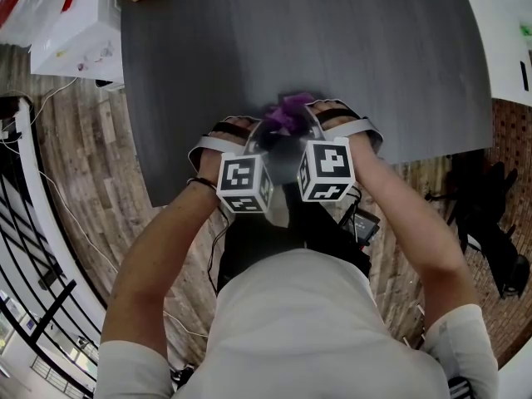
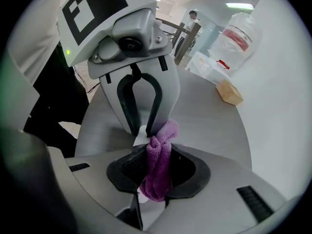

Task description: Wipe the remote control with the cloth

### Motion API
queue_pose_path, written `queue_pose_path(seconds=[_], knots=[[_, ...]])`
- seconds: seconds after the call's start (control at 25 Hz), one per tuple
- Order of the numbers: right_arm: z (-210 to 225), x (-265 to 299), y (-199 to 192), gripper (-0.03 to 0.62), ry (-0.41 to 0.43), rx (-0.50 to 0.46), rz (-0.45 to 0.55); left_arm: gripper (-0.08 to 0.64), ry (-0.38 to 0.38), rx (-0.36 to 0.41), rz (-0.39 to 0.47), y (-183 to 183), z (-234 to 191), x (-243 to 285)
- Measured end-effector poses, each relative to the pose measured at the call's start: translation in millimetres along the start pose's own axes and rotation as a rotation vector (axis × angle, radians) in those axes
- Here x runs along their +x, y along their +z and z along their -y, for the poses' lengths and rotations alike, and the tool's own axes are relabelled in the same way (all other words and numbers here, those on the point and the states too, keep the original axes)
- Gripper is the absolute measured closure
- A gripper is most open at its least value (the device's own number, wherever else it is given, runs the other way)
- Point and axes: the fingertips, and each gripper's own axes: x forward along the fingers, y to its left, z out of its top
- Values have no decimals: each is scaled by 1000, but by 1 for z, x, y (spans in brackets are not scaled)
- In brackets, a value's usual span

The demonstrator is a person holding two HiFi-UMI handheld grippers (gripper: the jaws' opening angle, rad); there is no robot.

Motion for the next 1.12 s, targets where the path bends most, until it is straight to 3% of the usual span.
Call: queue_pose_path(seconds=[0.52,0.72,0.8,0.92,1.0,1.12], knots=[[-15,-24,-63,492,-77,8,-98,483,8,-63,-13,-5,-4,1],[-58,-37,-109,492,-15,-3,-180,483,3,-69,-17,-6,-5,1],[-69,-46,-118,492,-26,36,-171,483,-10,-69,-19,-4,-5,2],[-48,-57,-120,492,-108,178,-138,483,-16,-77,-24,-4,-6,0],[-19,-57,-114,492,-174,246,-107,483,12,-144,-18,-6,-13,-5],[7,-41,-99,491,-187,302,-71,483,69,-383,21,-13,-18,-22]])
